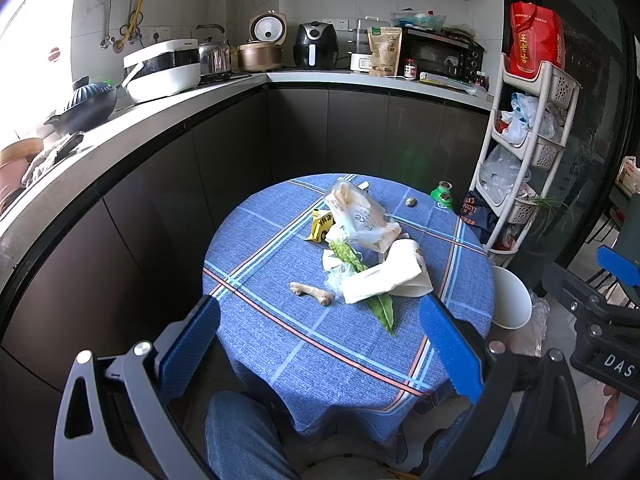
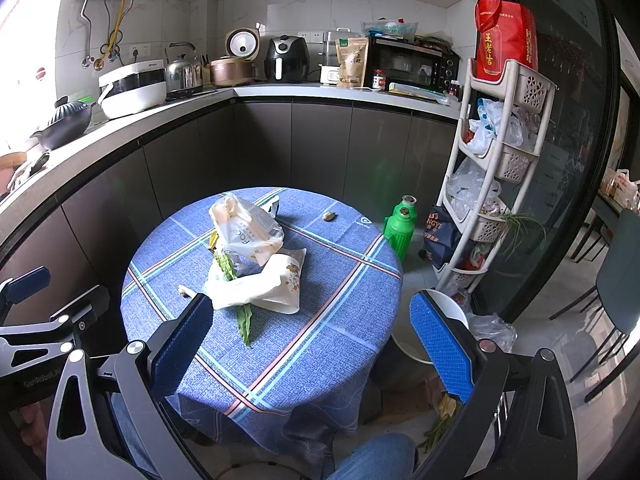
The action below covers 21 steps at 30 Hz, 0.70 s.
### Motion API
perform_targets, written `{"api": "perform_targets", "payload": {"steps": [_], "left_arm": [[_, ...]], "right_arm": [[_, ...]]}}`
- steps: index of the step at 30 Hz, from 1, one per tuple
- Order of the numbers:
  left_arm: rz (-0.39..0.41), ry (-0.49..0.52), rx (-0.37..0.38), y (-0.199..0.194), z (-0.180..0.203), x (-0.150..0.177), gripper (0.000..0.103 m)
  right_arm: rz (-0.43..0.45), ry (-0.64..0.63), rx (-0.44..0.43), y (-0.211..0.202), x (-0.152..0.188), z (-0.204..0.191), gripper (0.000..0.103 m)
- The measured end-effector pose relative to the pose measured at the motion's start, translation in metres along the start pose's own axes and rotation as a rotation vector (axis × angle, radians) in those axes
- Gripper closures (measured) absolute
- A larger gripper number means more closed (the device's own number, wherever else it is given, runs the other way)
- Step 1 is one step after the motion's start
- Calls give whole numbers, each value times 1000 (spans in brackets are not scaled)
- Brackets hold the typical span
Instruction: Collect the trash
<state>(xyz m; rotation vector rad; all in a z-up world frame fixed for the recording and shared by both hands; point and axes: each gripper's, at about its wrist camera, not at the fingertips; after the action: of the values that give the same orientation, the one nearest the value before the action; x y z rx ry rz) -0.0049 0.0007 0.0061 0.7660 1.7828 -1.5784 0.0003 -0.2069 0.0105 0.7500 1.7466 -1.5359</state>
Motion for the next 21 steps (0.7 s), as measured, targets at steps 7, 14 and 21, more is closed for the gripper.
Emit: {"api": "perform_targets", "payload": {"steps": [7, 14, 21], "left_arm": [[-2, -1, 2, 0, 3, 0, 4], [-4, -2, 3, 0, 4, 0, 4], [-28, -2, 8, 11, 6, -1, 4]], "right_arm": [[-6, -1, -1, 4, -2, 2, 9], [-10, -1, -1, 8, -1, 3, 9], [-33, -3, -6, 26, -1, 2, 9]]}}
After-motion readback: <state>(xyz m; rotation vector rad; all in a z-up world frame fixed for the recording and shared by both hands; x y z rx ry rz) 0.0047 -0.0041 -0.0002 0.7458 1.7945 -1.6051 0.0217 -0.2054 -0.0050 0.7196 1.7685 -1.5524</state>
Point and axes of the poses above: each gripper's, at about its wrist camera, not at the fingertips, and y roughly the way its jaws point, z to its right, x to its underside, and after that the axes turned 8 degrees about -x, right-handed
